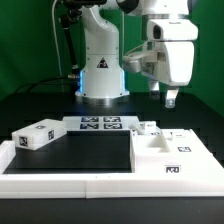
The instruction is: Assemble cabinet
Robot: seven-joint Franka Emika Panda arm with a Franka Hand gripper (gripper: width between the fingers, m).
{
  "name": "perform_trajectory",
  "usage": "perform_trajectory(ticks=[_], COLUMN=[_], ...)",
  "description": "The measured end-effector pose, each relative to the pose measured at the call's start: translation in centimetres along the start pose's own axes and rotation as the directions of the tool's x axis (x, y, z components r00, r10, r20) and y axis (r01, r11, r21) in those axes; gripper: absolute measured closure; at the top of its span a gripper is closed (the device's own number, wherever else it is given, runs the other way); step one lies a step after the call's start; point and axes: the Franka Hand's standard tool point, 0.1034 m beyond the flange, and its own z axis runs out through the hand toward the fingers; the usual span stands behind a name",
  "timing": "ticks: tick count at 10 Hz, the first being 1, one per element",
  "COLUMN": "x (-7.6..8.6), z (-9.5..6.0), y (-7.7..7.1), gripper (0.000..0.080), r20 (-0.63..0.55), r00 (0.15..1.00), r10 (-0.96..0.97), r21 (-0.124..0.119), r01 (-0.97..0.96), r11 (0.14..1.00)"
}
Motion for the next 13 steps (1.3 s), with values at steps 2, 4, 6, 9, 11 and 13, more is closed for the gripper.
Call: perform_trajectory(ticks=[2, 4, 6, 9, 11, 13], x=[-0.3, -0.4, -0.4, -0.1, 0.4, 0.3], z=[0.3, 0.3, 0.3, 2.0, 4.2, 4.1], y=[-0.9, -0.8, -1.3, -5.2, -7.1, -6.9], gripper=[0.0002, 0.0002, 0.0002, 0.0002, 0.0002, 0.0002], r20=[-0.001, -0.001, -0.003, -0.022, -0.044, -0.042], r00=[1.000, 1.000, 0.999, 0.994, 0.993, 0.994], r10=[0.010, 0.011, -0.051, -0.111, -0.107, -0.106], r21=[-0.002, -0.003, -0.007, -0.003, 0.028, 0.027], r01=[-0.010, -0.011, 0.051, 0.111, 0.109, 0.107], r11=[1.000, 1.000, 0.999, 0.994, 0.994, 0.994])
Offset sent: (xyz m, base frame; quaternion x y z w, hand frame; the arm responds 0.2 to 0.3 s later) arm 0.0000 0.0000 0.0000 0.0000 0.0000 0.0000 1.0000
